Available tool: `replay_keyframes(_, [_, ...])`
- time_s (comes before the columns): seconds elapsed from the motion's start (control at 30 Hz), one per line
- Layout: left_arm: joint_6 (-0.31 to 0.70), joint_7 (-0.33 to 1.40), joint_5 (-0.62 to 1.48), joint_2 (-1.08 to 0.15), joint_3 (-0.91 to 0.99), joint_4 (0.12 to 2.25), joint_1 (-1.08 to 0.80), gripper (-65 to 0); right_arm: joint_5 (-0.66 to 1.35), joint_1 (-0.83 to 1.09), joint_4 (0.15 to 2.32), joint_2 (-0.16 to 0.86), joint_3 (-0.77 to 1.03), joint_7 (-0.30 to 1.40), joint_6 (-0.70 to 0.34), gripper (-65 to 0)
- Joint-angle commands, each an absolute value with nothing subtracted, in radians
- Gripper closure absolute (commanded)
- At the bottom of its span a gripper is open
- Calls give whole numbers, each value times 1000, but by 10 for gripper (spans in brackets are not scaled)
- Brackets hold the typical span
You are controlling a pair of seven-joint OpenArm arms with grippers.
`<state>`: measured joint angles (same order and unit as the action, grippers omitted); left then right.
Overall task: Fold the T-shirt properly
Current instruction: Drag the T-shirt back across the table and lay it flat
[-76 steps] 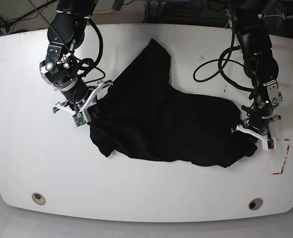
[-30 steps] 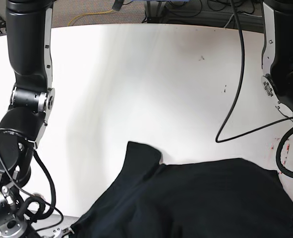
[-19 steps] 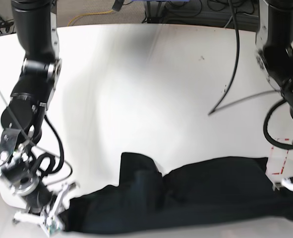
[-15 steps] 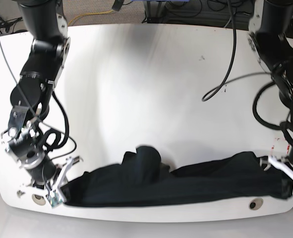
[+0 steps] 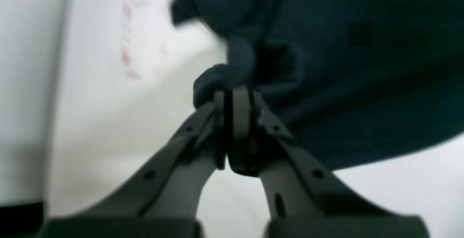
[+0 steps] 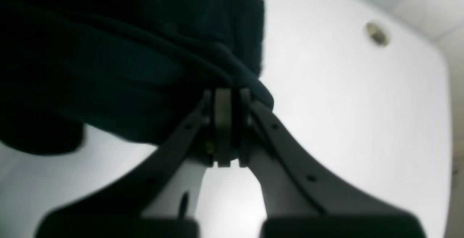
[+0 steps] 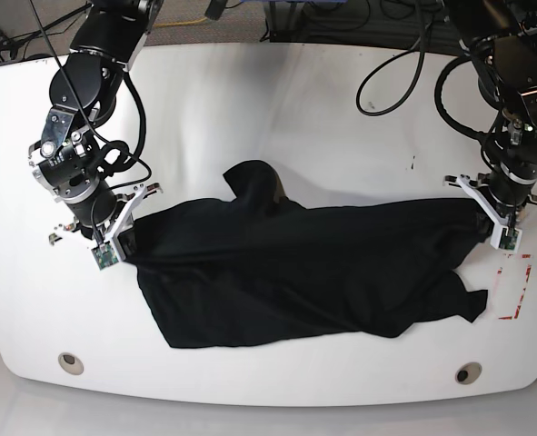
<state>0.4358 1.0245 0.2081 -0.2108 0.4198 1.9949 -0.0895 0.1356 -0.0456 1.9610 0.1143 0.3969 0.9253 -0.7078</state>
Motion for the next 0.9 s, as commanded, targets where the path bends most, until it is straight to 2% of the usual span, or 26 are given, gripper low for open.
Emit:
replay_keyframes(0.0, [429, 1009, 196, -220, 441, 2012, -131, 0, 134, -31, 1982, 105, 440, 905, -698, 0])
replay_keyframes(0.33, [429, 1009, 196, -220, 503, 2012, -326, 0, 134, 111, 1977, 31, 529, 905, -698, 0])
replay_keyframes(0.6, [438, 1009, 196, -220, 601, 2009, -407, 0, 136, 189, 1974, -19, 552, 905, -698, 0])
replay_keyframes(0.7, [506, 1009, 194, -206, 621, 2008, -415, 0, 136, 211, 1972, -51, 564, 905, -698, -41])
replay_keyframes(0.87, [616, 1013, 189, -156, 680, 2008, -423, 0, 137, 255, 1972, -96, 564, 905, -698, -166])
